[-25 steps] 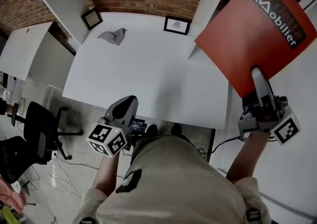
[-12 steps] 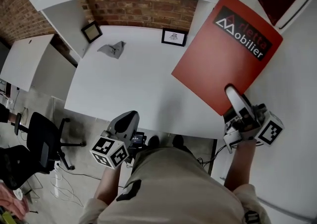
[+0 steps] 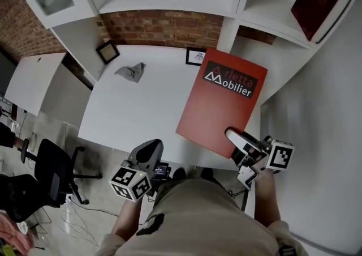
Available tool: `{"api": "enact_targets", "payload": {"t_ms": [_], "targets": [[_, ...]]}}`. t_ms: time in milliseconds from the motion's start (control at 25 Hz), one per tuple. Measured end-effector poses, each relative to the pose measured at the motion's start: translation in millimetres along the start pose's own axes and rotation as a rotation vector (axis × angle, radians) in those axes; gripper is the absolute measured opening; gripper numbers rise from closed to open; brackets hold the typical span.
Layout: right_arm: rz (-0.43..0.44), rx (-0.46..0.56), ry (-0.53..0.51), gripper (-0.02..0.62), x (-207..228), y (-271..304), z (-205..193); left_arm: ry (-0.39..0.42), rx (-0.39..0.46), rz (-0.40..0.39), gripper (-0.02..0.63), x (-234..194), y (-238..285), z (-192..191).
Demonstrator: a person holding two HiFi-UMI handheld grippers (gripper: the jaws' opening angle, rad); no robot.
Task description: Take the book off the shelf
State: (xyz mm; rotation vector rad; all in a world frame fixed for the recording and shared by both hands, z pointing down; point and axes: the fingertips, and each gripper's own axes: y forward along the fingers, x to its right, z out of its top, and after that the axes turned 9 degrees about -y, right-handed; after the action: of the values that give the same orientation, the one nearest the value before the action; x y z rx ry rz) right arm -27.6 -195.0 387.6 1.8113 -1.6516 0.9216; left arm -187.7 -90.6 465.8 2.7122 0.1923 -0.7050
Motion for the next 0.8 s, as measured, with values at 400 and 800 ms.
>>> {"api": "enact_targets", "payload": {"t_ms": [400, 800], "targets": [[-0.048, -0.151, 0.309, 0.163, 65, 27, -94, -0.023, 0.017, 0.033, 0.015, -16, -4, 3], [-0.159, -0.275, 0.418, 0.164, 129, 34, -155, -0.045, 0.027, 0.058, 0.015, -28, -11, 2]]}}
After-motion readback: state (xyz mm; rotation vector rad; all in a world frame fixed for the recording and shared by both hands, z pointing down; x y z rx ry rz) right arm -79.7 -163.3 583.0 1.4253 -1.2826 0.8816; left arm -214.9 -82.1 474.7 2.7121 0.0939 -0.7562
